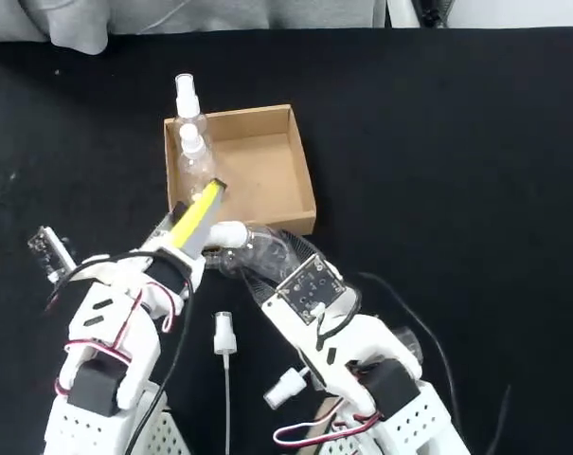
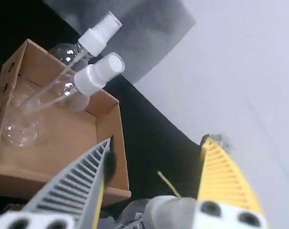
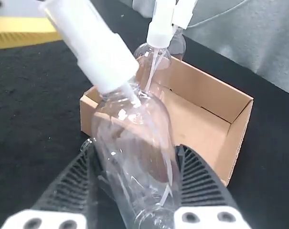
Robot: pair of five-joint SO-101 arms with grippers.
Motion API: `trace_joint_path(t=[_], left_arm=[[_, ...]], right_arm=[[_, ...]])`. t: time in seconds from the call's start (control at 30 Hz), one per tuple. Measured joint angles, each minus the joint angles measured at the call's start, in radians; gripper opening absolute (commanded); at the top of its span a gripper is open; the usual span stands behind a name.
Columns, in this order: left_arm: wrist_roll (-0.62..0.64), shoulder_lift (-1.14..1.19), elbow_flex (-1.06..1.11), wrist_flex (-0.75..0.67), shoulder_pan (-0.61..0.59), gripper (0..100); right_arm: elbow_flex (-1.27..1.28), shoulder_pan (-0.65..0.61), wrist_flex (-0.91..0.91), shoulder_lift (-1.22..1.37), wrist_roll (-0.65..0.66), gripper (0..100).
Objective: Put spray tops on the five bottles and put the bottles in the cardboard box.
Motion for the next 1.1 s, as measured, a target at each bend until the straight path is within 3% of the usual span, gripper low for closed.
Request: trace_joint_path(t=[0.77, 1.1], left_arm=[[0.032, 0.006, -0.025, 0.0, 0.006, 28], [0.098, 0.006, -0.041, 0.0, -0.135, 28]], right_arm=[[0.014, 0.0, -0.061, 0.0, -0.003, 7.8], [0.029, 0.009, -0.092, 0.0, -0.063, 7.8]])
